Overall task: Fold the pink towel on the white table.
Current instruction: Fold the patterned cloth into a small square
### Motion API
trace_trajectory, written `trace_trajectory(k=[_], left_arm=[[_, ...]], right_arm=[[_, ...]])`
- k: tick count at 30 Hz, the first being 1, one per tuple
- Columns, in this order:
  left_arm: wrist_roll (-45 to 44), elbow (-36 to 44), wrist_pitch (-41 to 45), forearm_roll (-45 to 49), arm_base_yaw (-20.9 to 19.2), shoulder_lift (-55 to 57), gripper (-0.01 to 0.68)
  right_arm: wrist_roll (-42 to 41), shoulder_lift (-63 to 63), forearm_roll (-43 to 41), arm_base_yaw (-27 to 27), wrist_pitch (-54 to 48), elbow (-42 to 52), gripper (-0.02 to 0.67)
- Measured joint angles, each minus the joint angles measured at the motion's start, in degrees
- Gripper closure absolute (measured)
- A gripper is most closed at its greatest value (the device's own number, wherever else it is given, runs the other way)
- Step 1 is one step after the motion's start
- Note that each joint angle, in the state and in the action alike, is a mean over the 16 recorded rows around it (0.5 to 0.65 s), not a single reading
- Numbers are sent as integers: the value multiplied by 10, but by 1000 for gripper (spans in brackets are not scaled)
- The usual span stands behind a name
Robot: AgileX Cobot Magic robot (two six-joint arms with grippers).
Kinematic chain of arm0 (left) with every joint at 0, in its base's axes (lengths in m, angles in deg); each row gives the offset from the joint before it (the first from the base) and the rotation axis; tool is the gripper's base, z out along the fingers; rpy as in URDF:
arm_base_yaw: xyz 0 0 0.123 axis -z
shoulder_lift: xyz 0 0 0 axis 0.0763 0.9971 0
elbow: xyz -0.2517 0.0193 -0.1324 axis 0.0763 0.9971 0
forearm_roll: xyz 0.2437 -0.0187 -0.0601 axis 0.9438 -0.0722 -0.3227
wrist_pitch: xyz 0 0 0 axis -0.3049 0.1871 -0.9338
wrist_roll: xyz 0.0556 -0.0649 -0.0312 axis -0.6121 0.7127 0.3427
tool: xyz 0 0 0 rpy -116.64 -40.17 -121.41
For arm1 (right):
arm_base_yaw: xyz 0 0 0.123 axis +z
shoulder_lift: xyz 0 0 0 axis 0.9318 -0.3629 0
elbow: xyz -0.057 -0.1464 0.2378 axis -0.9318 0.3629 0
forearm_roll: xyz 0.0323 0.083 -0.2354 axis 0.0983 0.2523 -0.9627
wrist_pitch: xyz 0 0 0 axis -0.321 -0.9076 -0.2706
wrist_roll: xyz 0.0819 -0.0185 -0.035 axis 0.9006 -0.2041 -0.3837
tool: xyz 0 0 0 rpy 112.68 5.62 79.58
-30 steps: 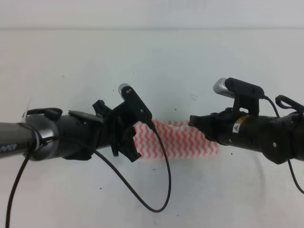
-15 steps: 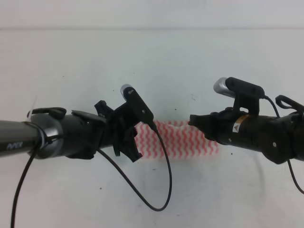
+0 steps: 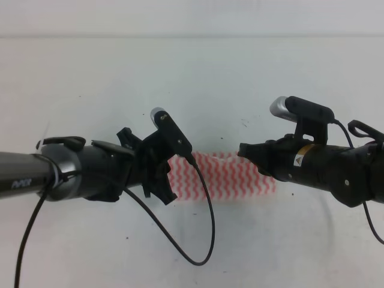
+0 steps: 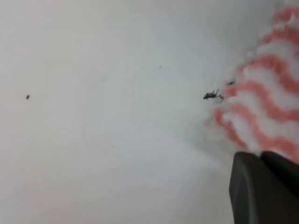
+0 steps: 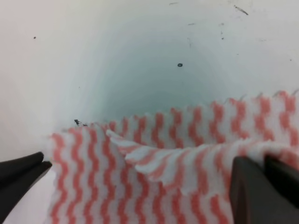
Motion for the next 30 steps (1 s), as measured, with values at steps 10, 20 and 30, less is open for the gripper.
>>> trace_trajectory(k=[10,20,30], left_arm=[[-19,-1,0,0,0,0,667],[3,-24,-14,-6,0,-12,603],[77,-52,-30,-51,0,-48,556]], right_arm=[[0,0,0,0,-1,0,664],[0,-1,-1,0,-1,0,665],[0,0,-3,0,-1,0,665]])
